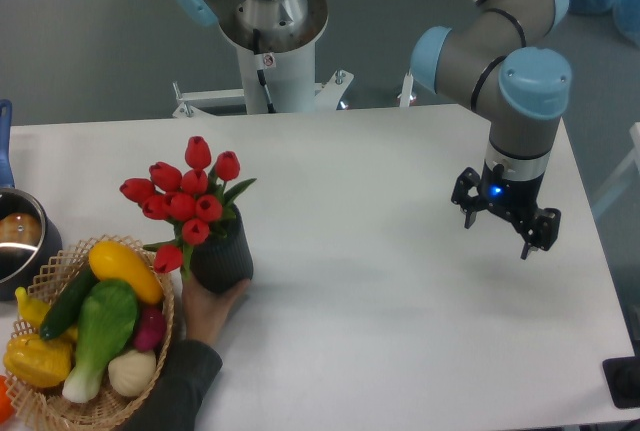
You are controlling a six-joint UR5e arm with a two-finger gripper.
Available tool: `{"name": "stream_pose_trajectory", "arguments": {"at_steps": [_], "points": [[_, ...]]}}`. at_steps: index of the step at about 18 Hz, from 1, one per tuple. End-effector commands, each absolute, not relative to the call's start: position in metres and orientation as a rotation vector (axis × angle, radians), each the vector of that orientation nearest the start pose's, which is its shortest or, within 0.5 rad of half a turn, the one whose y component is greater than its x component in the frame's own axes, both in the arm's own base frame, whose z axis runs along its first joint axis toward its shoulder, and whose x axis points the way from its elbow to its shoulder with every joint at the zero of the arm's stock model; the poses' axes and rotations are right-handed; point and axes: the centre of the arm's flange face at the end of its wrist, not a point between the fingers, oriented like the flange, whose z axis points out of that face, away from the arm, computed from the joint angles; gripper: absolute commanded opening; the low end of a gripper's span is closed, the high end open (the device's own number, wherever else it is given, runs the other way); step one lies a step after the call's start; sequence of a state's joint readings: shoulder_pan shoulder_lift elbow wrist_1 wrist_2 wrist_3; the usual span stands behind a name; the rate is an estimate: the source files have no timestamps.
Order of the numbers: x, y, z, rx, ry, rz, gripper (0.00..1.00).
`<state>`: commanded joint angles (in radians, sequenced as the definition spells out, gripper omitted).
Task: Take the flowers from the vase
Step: 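Move the open gripper toward the red tulips in the black vase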
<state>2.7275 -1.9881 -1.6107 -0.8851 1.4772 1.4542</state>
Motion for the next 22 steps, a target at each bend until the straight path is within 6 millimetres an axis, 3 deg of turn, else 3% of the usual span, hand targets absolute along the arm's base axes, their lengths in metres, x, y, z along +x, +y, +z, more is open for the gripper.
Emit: {"name": "stream_pose_trajectory", "arguments": {"at_steps": [3, 9, 13, 17, 20, 22], "points": [[-0.518, 0.393, 0.303, -2.939, 0.475, 0.279, 1.0], [-0.453, 0.382, 0.298, -2.846, 0.459, 0.155, 1.0], [-0.421, 0.377, 0.309, -2.691, 0.422, 0.074, 1.0], [-0.403, 0.38, 0.311, -2.602, 0.416, 0.01, 1.0], [-0.372, 0.376, 0.323, -2.552, 0.431, -0.005, 1.0], [-0.345, 0.384, 0.331, -2.546, 0.478, -0.036, 1.0]]}}
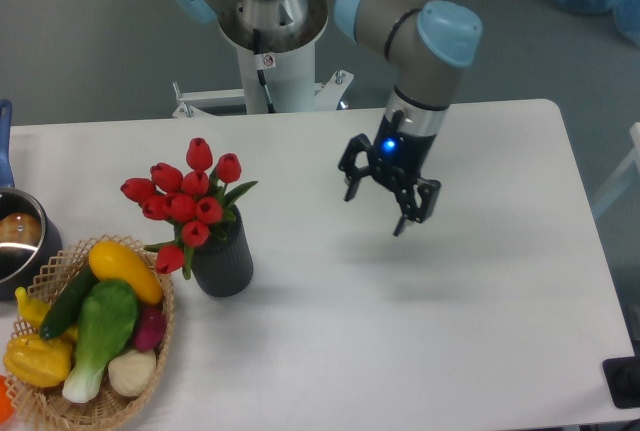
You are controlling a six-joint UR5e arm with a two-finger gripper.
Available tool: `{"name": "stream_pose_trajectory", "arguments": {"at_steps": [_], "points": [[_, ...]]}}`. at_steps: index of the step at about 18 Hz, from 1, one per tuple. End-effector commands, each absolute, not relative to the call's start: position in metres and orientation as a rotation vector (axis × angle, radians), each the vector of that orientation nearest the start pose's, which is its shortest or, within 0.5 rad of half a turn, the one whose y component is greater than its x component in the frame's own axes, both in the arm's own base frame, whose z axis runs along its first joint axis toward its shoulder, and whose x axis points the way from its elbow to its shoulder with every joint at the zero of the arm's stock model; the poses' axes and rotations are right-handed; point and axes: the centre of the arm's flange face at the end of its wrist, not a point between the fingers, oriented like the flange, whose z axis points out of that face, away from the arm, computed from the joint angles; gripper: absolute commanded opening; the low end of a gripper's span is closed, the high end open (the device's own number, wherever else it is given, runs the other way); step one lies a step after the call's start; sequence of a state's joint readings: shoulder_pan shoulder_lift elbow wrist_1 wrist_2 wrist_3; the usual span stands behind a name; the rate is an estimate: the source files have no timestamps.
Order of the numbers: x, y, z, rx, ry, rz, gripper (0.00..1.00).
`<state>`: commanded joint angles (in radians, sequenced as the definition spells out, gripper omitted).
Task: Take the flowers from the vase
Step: 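Move the open gripper toward the red tulips in the black vase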
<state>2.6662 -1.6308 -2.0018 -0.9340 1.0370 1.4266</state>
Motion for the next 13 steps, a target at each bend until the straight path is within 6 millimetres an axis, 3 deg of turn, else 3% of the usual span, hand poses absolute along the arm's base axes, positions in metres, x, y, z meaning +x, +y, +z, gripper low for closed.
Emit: {"name": "stream_pose_trajectory", "arguments": {"at_steps": [2, 7, 13], "points": [[-0.327, 0.396, 0.343, -2.535, 0.52, -0.035, 1.0], [-0.3, 0.401, 0.337, -2.429, 0.47, -0.197, 1.0], [-0.293, 0.414, 0.35, -2.213, 0.407, -0.309, 1.0]]}}
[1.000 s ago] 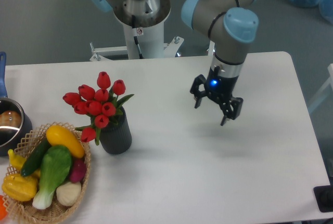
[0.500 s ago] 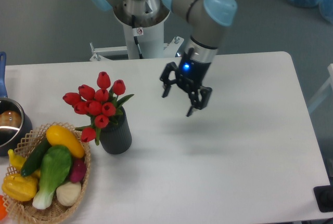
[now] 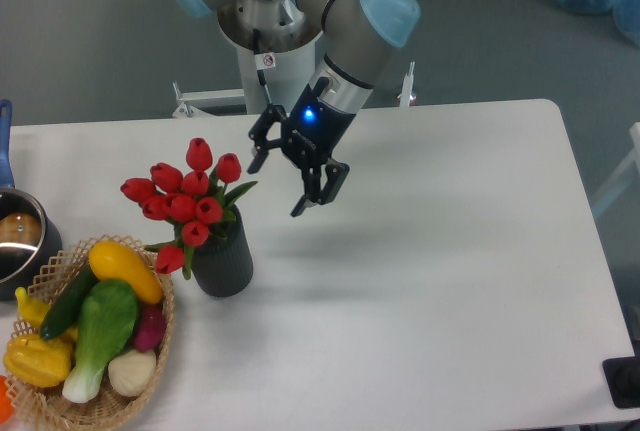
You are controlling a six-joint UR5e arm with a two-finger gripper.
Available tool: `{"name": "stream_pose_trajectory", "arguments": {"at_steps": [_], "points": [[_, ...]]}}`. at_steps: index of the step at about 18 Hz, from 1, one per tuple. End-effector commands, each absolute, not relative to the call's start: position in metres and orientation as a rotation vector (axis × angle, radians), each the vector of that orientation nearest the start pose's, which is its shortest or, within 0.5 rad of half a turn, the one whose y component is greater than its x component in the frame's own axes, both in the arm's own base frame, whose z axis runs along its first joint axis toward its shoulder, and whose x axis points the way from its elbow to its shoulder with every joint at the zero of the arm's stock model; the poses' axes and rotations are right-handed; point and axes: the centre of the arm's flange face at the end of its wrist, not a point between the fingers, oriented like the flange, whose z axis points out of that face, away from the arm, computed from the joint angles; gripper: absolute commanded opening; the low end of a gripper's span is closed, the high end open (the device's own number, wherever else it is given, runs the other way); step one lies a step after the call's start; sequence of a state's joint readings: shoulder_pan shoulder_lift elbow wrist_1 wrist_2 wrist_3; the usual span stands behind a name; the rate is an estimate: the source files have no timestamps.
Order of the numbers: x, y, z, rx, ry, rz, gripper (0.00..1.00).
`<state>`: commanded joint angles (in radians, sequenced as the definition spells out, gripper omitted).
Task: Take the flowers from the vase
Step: 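Lower the gripper around the tulip stems and close it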
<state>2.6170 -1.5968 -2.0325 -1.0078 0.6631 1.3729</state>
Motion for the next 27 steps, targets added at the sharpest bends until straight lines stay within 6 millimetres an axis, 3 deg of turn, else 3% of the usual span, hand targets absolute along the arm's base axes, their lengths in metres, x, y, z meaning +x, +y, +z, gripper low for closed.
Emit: {"name": "stream_pose_trajectory", "arguments": {"at_steps": [3, 6, 11, 15, 18, 21, 23, 24, 27], "points": [[-0.295, 0.424, 0.351, -2.107, 0.385, -0.364, 1.0], [-0.301, 0.431, 0.336, -2.094, 0.373, -0.4, 1.0], [-0.302, 0.436, 0.333, -2.057, 0.366, -0.427, 1.0], [-0.297, 0.439, 0.332, -2.056, 0.378, -0.434, 0.92], [-0.296, 0.438, 0.33, -2.059, 0.376, -0.439, 0.68], [-0.294, 0.437, 0.326, -2.069, 0.376, -0.442, 0.26], [-0.295, 0.436, 0.328, -2.068, 0.376, -0.436, 0.05], [-0.296, 0.435, 0.328, -2.068, 0.375, -0.434, 0.0], [-0.298, 0.432, 0.333, -2.07, 0.374, -0.417, 0.0]]}}
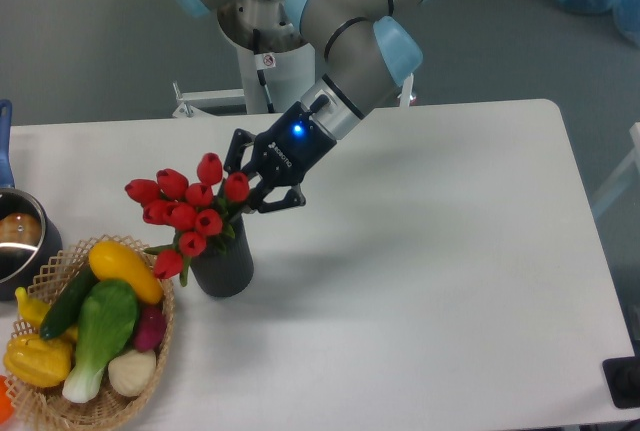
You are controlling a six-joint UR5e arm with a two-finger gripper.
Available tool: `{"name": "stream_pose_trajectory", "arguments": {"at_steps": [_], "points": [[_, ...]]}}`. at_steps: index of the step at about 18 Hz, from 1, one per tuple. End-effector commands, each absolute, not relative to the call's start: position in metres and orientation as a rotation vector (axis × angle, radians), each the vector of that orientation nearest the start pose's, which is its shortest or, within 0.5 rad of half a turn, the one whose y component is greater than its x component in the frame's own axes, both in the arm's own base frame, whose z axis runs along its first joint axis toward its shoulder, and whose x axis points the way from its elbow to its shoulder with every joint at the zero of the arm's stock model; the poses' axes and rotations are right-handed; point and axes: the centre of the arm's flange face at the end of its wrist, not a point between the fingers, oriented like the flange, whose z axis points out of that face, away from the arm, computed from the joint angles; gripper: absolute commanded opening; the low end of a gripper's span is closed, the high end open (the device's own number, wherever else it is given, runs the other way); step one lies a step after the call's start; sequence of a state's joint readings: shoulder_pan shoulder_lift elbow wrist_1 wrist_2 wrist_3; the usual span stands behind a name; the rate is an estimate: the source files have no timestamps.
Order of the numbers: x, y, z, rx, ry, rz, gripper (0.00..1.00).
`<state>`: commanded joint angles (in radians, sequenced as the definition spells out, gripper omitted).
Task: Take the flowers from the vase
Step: 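Lower the gripper around the tulip stems and close it, then lift the gripped tulips up out of the black vase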
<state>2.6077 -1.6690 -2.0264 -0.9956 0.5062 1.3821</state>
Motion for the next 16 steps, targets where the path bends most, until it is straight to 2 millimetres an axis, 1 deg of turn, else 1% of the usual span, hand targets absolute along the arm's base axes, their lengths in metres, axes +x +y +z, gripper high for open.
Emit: {"name": "stream_pose_trajectory", "arguments": {"at_steps": [6, 8, 10, 12, 14, 16], "points": [[-0.297, 0.427, 0.347, -2.056, 0.378, -0.389, 0.0], [-0.297, 0.424, 0.358, -2.026, 0.373, -0.377, 0.0], [-0.306, 0.414, 0.377, -1.959, 0.341, -0.354, 0.0], [-0.305, 0.41, 0.387, -1.934, 0.337, -0.341, 0.0], [-0.308, 0.405, 0.389, -1.931, 0.327, -0.331, 0.0], [-0.307, 0.405, 0.391, -1.925, 0.328, -0.33, 0.0]]}}
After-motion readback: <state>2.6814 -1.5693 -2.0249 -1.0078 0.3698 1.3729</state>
